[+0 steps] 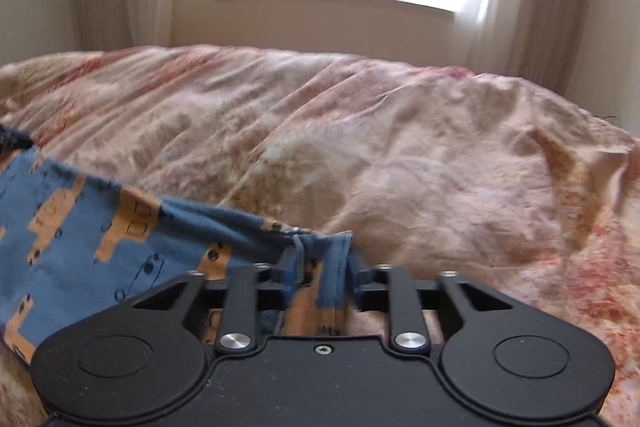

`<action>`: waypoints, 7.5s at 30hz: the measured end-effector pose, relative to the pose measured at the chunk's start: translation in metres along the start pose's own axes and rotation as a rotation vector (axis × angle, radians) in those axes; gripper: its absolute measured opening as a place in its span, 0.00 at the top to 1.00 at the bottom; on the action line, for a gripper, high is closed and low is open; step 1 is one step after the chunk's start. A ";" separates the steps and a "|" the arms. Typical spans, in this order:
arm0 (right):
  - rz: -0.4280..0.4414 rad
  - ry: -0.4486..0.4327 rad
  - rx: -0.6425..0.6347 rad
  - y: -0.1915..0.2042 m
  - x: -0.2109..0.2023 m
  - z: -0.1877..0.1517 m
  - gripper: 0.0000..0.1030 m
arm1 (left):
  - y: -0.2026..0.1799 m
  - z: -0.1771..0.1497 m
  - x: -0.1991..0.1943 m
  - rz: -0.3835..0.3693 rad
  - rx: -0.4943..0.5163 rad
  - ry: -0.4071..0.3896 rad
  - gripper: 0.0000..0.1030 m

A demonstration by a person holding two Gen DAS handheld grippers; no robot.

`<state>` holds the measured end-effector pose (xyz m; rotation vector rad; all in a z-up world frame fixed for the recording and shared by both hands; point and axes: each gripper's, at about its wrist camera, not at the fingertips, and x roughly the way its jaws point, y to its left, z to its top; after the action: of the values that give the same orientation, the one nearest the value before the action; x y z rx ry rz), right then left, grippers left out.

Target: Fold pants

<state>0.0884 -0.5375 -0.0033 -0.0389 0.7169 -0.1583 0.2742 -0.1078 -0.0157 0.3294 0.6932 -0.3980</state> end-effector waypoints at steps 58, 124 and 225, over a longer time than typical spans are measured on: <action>0.598 0.225 -0.453 0.386 0.089 0.166 0.01 | 0.129 -0.190 -0.139 0.116 -0.931 -0.278 0.02; 0.651 0.028 -0.593 0.448 0.086 0.139 0.16 | 0.112 -0.200 -0.128 0.318 -0.948 -0.226 0.44; -0.026 -0.249 0.290 0.044 -0.064 -0.083 0.78 | -0.309 0.103 -0.015 -0.461 0.045 0.205 0.03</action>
<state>-0.0078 -0.4825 -0.0288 0.2064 0.4401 -0.2756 0.1790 -0.4179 0.0198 0.2530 0.9650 -0.8266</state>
